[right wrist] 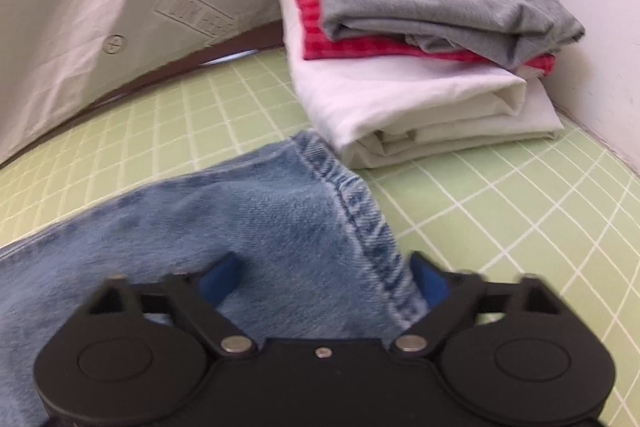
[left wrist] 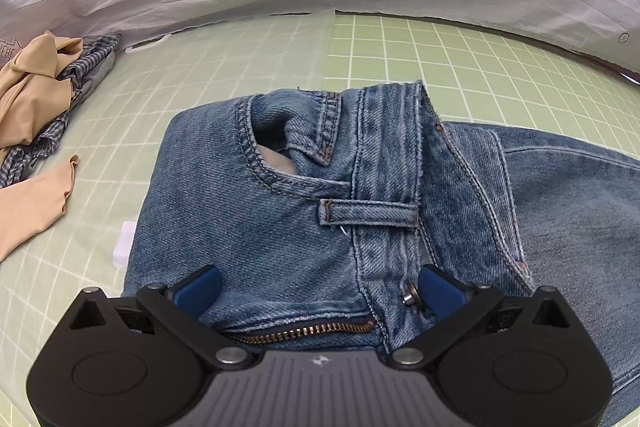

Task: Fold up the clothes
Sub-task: 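Grasp the leg hem with the right gripper and fold it onto the waistband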

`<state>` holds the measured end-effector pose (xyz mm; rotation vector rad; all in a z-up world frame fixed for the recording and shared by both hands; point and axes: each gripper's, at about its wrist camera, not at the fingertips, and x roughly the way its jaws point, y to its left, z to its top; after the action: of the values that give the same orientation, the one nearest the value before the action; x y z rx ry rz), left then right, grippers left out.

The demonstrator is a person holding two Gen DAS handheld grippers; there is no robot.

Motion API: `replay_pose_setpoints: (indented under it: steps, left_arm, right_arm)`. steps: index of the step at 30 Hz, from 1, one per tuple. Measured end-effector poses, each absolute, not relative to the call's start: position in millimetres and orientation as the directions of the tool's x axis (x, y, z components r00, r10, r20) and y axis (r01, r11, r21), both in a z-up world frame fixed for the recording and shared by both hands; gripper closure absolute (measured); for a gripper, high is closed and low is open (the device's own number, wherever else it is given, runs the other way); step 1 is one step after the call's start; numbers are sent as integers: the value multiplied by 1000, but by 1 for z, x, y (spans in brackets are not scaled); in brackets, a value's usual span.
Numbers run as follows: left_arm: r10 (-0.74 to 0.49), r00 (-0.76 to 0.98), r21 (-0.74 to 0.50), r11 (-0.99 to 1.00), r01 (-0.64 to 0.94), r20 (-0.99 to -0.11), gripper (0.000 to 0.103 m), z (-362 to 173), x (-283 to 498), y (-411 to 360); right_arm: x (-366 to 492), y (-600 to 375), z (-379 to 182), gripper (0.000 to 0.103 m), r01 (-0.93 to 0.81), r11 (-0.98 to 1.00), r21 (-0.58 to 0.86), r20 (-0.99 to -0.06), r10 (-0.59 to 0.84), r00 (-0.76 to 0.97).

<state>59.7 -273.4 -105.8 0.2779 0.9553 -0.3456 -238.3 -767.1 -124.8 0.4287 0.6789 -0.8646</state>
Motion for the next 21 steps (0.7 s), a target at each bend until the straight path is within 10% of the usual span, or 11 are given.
replay_pose_setpoints:
  steps: [1,2,21]
  left_arm:
    - [-164,530,81,909,409,-832,0,-105,60,-274]
    - [-165,528,85,905,417,-833,0,-104,60,-274]
    - [-307,567,-23,892,451,-764,0,-59,53,-174]
  right_arm:
    - [-238,-764,-122,72,796,596,103,-698,-527,485]
    - [-236,-761,-120,82,794,596,119,-703,-515,491]
    - [-148,-578,-14,83,734,631,252,-610,-485,626]
